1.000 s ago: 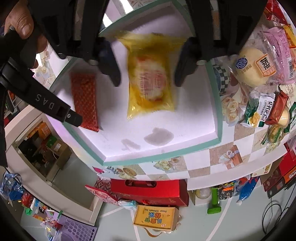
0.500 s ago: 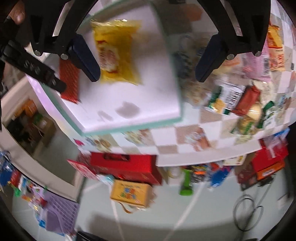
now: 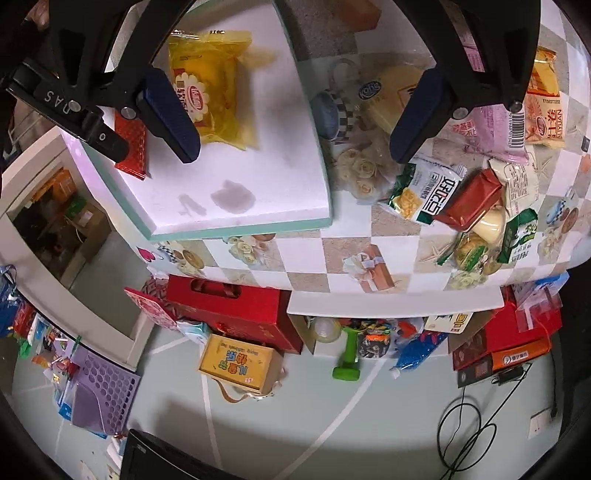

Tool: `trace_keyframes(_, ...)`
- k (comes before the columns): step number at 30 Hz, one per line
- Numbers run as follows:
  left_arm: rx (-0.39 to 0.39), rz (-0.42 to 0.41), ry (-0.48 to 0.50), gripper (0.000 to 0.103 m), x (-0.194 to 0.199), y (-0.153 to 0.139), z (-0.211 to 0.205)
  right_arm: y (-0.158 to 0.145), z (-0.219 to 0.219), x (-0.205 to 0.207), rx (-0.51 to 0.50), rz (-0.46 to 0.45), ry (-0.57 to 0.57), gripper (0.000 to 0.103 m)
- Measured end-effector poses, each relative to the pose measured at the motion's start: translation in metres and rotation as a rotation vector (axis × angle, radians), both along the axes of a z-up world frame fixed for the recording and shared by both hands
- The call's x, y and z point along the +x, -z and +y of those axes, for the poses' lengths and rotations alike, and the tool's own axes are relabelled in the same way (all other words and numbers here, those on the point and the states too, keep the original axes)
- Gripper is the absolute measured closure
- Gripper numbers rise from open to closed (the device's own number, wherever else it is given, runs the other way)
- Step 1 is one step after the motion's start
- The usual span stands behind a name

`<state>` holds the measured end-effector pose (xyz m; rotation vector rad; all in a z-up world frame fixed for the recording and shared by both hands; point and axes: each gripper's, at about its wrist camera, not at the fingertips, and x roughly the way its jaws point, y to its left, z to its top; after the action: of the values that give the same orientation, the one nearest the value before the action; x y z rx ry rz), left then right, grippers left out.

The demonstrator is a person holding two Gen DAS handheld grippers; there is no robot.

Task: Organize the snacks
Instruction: 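Carry both packets over the white tray and open both tools to drop them, then move both tools back to the snack pile toward the roll bag and red bag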

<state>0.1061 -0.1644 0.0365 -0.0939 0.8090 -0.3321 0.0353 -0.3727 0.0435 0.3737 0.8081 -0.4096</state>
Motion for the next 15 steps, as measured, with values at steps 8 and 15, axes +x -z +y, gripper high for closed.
trace_keyframes(8,-0.008,-0.071,-0.038,0.001,-0.007,-0.022,0.024,-0.007,0.018,0.004,0.008,-0.015,-0.056,0.000)
trace_keyframes(15,0.025,-0.019,-0.130,0.001,-0.006,-0.028,0.073,-0.024,0.048,0.007,-0.017,-0.056,-0.135,0.000)
